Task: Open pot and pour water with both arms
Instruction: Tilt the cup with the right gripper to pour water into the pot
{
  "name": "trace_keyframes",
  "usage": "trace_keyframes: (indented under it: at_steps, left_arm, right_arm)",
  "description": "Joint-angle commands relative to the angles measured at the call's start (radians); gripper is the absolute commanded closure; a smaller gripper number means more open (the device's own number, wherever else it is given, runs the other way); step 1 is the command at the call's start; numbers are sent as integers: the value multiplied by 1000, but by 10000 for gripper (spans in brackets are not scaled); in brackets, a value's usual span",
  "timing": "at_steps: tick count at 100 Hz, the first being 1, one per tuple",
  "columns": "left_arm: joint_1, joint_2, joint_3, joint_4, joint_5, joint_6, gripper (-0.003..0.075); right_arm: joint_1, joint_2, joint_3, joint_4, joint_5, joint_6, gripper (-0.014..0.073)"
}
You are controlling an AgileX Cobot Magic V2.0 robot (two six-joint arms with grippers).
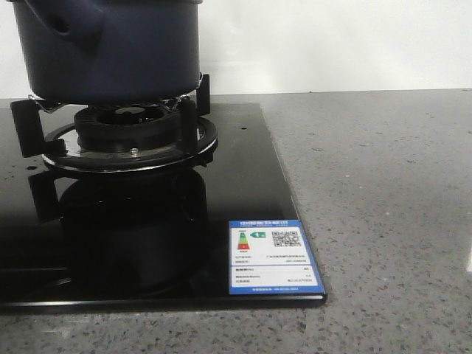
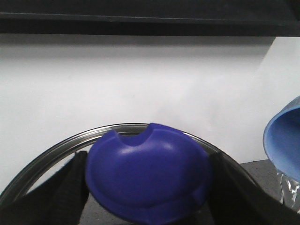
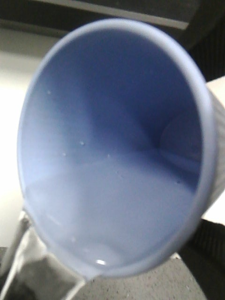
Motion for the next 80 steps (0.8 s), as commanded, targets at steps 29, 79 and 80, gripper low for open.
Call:
trace_keyframes:
  at_steps: [29,79,80]
  left_arm:
    - [2,-30,-38,2,-113,0,383]
    - [2,-30,-38,2,-113,0,383]
    - [2,-30,-38,2,-113,0,383]
  right_arm:
    - [37,-51,-34,-197,-87,-5,275]
    - [68,-51,-34,-287,-90,-5,275]
    - [68,-51,-34,-287,-90,-5,275]
